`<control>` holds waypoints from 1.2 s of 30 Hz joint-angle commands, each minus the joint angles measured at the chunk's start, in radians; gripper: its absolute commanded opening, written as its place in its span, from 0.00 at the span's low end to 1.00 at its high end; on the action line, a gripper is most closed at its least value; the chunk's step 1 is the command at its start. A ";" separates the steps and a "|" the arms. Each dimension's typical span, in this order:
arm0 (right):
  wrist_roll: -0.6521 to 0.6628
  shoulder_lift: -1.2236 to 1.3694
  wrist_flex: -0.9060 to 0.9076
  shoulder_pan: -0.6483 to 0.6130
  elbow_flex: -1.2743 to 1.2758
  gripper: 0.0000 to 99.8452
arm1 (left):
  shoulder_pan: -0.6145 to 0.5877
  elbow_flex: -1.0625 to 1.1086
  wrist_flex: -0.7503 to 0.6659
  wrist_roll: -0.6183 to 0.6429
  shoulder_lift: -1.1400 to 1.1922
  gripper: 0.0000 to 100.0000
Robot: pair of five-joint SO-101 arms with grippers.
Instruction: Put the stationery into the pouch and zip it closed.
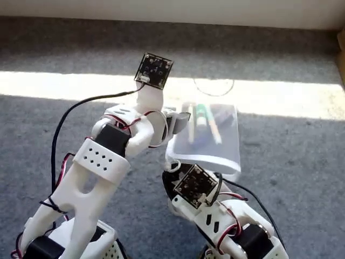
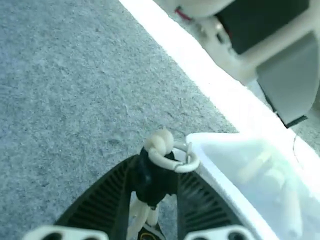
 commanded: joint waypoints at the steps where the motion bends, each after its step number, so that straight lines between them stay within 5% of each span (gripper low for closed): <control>1: -0.002 -0.010 -0.008 0.016 -0.056 0.00 | 0.013 -0.064 -0.008 -0.095 -0.039 0.25; 19: -0.002 -0.016 0.065 0.337 -0.257 0.00 | 0.021 -0.340 0.396 -0.439 -0.039 0.25; 36: -0.008 -0.018 0.033 0.539 -0.260 0.00 | 0.223 -0.196 0.404 -0.482 -0.266 0.25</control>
